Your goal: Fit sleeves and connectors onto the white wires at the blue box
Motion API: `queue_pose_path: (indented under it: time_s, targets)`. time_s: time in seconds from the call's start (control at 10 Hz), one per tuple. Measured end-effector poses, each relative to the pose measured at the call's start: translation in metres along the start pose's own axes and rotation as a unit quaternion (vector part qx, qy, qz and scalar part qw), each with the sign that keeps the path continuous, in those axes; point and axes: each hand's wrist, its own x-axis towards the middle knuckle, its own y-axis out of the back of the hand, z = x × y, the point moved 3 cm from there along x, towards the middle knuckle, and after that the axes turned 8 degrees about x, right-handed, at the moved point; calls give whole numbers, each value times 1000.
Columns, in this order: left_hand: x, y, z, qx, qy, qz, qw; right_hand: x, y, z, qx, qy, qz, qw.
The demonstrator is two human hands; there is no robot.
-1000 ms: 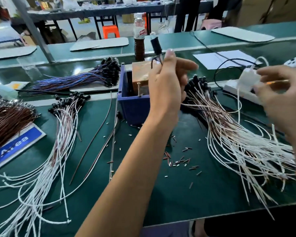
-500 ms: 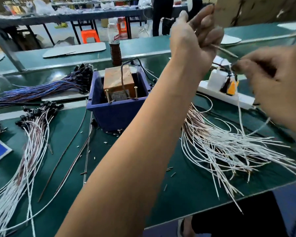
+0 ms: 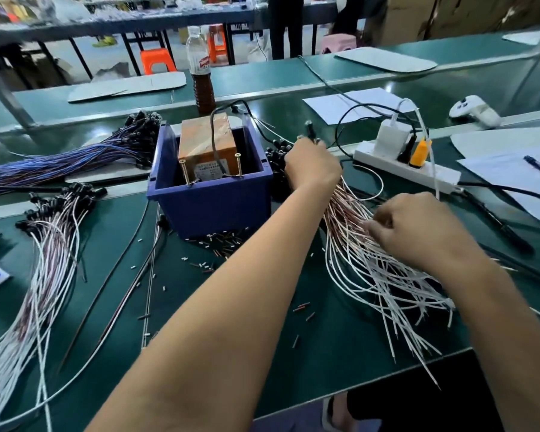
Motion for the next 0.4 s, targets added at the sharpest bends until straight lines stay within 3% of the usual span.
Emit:
queue_pose_path:
  time_s: [0.2,0.3,0.4]
  targets:
    - [-16,1,-14,-21,4,2,1000,-10,-5,-4,49,16,94,994]
    - [-38,11,-26,-25,-60,6,998,-42,0,-17,129,70,194,970]
    - [-59,27,-51,6,-198,-48,979,-108,-14,-42,170,173,212,947]
